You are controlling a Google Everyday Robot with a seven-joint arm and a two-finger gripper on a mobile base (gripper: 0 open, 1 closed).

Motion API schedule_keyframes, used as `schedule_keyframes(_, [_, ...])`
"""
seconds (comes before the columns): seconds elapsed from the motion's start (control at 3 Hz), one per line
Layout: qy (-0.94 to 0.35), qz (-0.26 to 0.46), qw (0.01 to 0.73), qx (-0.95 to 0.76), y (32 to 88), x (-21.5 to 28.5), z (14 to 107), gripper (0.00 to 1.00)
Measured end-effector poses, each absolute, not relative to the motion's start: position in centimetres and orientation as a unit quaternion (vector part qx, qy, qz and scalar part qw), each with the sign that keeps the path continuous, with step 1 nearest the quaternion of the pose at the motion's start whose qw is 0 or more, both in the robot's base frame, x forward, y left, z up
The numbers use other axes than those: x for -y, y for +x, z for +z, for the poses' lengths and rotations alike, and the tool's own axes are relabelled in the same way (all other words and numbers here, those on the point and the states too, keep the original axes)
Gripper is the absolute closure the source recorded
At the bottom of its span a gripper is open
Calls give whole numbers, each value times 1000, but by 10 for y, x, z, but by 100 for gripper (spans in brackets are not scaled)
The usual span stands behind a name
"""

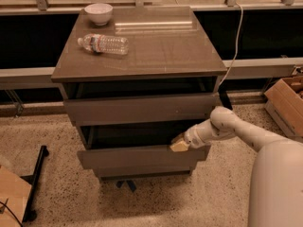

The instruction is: Open middle drawer

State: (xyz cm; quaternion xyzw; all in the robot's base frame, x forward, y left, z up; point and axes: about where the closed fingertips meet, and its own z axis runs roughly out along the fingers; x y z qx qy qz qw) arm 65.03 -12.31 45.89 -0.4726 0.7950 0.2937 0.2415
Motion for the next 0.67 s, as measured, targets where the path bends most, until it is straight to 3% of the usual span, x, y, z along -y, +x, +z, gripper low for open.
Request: schedule_keyframes(0.67, [-473,296,240,-794,649,120,457,59])
